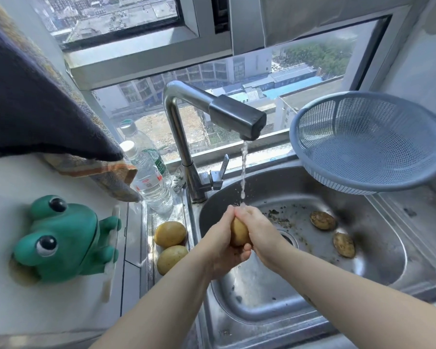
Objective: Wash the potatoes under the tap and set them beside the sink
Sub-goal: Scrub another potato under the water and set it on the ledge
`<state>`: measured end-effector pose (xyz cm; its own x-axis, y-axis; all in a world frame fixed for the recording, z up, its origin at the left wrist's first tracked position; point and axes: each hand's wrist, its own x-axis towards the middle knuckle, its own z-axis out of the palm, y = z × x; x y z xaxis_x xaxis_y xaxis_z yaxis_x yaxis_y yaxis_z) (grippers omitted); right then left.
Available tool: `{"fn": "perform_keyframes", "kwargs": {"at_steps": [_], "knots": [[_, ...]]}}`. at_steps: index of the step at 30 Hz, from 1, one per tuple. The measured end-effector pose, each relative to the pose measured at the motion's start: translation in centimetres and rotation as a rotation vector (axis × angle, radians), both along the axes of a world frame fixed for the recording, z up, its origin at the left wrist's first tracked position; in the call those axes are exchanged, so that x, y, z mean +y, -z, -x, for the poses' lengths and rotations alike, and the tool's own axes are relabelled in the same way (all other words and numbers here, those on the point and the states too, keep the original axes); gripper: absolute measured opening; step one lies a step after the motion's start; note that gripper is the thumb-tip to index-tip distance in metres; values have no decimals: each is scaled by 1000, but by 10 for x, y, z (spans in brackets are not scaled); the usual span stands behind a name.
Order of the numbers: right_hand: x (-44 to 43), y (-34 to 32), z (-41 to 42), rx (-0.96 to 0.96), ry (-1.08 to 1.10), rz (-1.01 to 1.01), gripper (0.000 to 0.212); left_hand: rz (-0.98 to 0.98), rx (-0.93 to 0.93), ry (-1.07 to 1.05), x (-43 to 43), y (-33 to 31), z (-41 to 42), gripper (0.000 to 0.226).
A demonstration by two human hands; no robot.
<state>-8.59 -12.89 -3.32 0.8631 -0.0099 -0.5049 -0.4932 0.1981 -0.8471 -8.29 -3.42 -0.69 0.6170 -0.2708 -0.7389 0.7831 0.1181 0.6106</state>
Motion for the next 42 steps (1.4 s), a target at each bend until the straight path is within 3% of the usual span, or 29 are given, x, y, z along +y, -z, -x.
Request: {"fn": "perform_keyframes", "kwargs": {"at_steps": [3, 8, 11, 17, 21, 26, 29, 32, 37, 42], "knots": [[3, -4, -5, 32, 60, 42, 29, -26, -29, 11, -2, 1, -2, 49], [-15, -10, -3, 39, -91, -325, 29, 4, 31, 42, 13, -1, -9, 53], [-24, -10, -2, 37, -153, -392, 29, 9, 59, 67, 17, 1, -10, 56], [-15, -13, -4, 28, -2, -212, 28, -55, -38, 137, 8, -1, -11, 54], [-23, -13, -4, 41, -36, -218, 24, -55, 6, 179, 16, 2, -13, 65], [-19, -9, 1, -8, -58, -170, 26, -31, 15, 150, 16, 1, -11, 60], [-6, -6, 1, -15, 79, -35, 19, -47, -16, 151, 12, 1, -7, 59], [3, -5, -3, -23, 190, 135, 25, -87, -81, 170, 7, 1, -1, 53], [-11, -12, -14, 3, -18, 162, 46, -48, -34, 146, 20, 1, -4, 60], [-15, -17, -15, -152, -219, 473, 51, -66, 39, 150, 28, 2, -3, 61]]}}
